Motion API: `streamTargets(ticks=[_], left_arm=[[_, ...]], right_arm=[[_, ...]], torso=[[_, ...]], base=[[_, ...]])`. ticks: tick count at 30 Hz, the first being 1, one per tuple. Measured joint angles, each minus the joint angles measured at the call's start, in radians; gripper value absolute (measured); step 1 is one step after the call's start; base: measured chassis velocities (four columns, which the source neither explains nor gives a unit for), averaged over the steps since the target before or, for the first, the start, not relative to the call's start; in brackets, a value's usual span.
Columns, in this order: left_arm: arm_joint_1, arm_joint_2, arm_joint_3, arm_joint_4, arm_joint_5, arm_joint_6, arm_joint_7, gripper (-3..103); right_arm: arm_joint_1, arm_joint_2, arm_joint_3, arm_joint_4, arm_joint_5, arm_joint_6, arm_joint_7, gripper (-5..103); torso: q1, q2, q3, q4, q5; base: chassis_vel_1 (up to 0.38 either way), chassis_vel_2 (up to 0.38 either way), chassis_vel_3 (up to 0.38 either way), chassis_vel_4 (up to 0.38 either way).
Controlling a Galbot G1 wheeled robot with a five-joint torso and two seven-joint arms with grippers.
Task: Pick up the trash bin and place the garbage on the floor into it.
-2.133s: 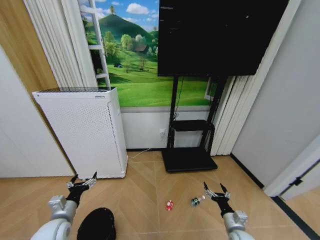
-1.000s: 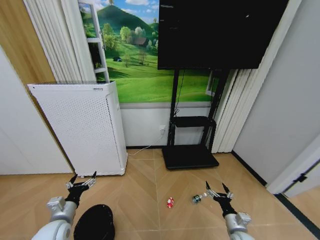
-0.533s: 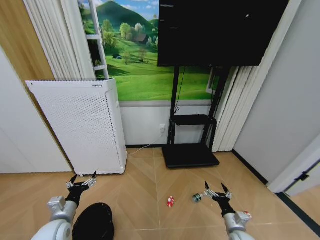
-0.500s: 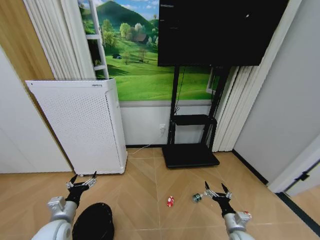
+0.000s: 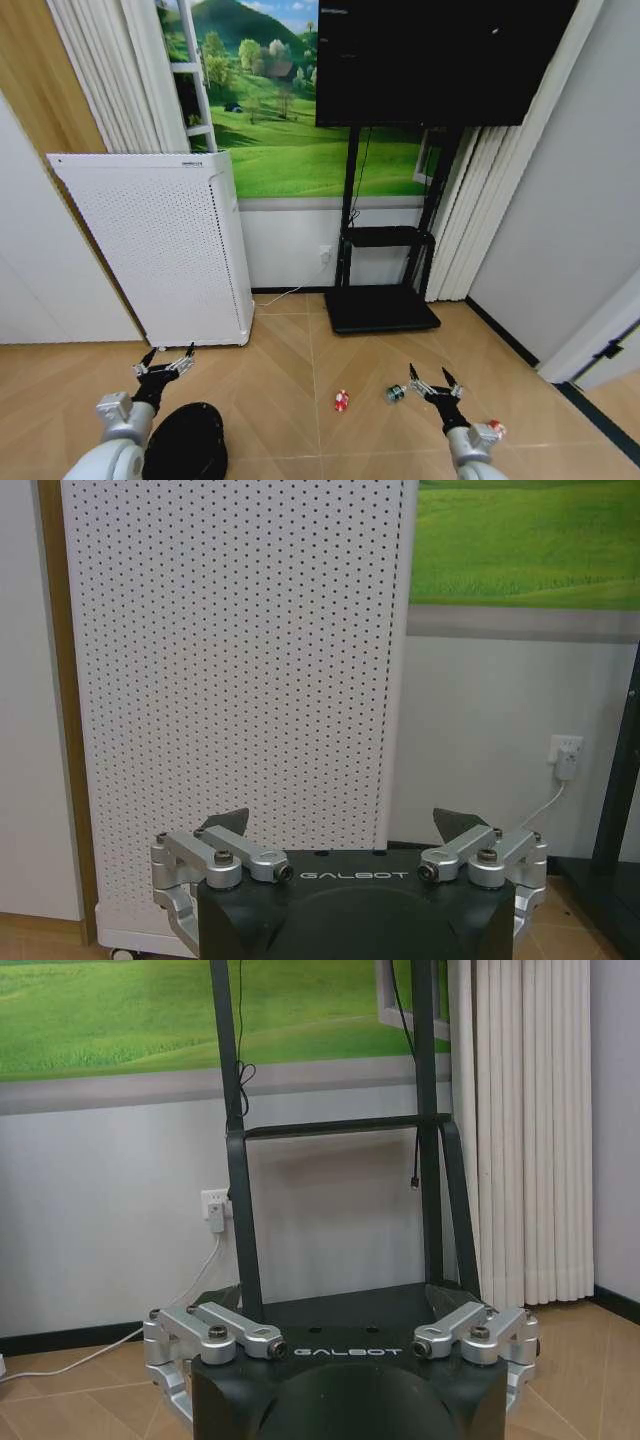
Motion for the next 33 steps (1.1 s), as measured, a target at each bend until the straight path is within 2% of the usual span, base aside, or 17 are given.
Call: streamTargets(ticks=[33], left_arm=[[0.003, -0.004, -0.005, 0.008, 0.002, -0.011, 0.003, 100]], right_arm=[[0.006, -0.002, -0.001, -0.004, -0.004, 0.003, -0.002, 100]], torso=[[-0.044, -0.129, -0.085, 0.0, 0.0]], base=[[0.0, 0.0, 0.0, 0.0]])
